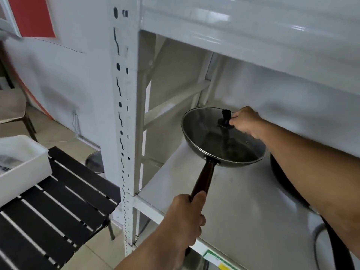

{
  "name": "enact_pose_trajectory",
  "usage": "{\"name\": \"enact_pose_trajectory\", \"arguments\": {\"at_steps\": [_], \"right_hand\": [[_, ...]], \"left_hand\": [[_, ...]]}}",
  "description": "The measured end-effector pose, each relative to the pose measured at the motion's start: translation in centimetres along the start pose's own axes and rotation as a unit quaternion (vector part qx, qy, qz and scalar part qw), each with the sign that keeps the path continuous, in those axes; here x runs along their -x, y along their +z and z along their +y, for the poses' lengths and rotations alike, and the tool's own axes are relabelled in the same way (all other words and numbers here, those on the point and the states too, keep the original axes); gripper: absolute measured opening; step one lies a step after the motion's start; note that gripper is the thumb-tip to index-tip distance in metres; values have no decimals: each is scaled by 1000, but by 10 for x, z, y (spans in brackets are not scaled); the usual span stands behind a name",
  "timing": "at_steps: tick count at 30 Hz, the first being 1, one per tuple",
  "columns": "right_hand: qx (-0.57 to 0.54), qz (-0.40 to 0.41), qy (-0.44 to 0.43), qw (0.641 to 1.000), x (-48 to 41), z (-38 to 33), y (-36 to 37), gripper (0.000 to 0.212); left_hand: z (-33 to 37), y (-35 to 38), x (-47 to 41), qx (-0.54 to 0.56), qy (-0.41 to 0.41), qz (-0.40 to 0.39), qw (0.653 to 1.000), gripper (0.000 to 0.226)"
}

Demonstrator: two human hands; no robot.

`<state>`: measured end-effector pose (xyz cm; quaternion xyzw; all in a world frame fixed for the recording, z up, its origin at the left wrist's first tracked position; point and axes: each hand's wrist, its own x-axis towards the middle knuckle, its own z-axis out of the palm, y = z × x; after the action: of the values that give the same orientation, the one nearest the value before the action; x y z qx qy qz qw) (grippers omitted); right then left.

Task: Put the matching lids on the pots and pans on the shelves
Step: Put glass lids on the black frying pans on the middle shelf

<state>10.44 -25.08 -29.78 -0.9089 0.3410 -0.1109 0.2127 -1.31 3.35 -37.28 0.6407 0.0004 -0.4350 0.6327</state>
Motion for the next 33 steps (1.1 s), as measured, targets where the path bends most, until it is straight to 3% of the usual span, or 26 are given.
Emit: {"name": "enact_pose_trajectory", "arguments": {"at_steps": [3,6,9,12,15,19,24,28,30,33], "right_hand": [[7,-5,4,1000,-2,2,-1,28],[13,-9,6,1000,-4,2,0,31],[27,-27,13,999,-4,-3,1,35],[56,-47,26,997,7,-7,-8,47],[65,48,-24,996,36,1,-30,49],[-44,186,-80,978,142,64,-80,41],[-60,257,21,964,304,196,-129,27],[109,166,143,970,337,294,-121,39],[189,87,154,966,334,323,-112,47],[264,21,145,953,322,346,-99,41]], "left_hand": [[7,-1,6,7,-10,-21,1000,24],[8,0,9,14,6,-42,999,32],[-1,-3,-3,-44,87,0,995,58],[-4,-5,-3,-50,92,7,994,53],[1,-9,4,33,44,-11,998,35],[-5,-16,14,95,55,41,993,39],[-57,-12,46,117,41,123,985,34],[-87,63,63,32,8,42,999,31],[-88,111,64,-11,-13,-28,999,34],[-80,170,53,-70,-17,-108,991,41]]}}
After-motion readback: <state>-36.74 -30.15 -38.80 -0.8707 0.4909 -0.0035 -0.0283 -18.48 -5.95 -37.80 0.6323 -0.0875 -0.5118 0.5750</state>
